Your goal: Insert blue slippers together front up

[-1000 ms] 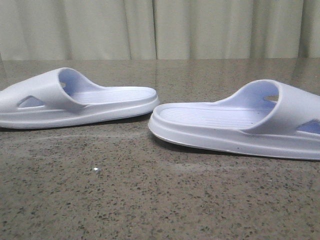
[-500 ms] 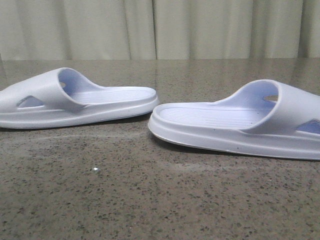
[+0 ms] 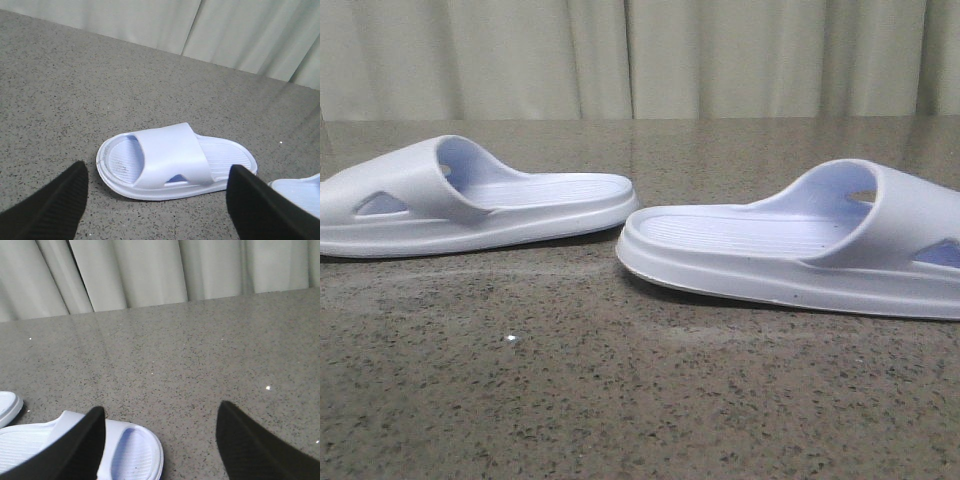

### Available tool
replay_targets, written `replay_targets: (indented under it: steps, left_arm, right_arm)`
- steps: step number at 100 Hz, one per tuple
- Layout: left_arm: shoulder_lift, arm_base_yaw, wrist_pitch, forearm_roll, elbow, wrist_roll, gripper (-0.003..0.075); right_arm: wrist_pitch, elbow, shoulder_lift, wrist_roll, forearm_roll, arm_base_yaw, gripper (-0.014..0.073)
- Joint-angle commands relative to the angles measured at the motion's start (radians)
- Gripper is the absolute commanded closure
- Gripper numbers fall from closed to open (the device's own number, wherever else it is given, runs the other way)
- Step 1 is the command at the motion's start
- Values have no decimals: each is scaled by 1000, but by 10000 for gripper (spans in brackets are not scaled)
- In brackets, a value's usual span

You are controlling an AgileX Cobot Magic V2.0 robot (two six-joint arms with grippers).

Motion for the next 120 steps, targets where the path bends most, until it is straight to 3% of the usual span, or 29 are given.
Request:
replay_targets:
  steps: [1, 33, 69, 120]
  left_arm:
    - [17, 1, -76, -29, -29, -29, 190]
    - [190, 1, -184, -55, -29, -244, 190]
    - [474, 1, -300, -229, -29, -244, 191]
    - [645, 1, -333, -377, -29, -242, 192]
  right_arm:
    - [-101, -34, 22, -3, 0, 2, 169]
    - [-126, -31, 22, -3, 11, 2, 169]
    - [-126, -31, 22, -3, 27, 2, 169]
    - [-126, -31, 22, -3, 34, 2, 169]
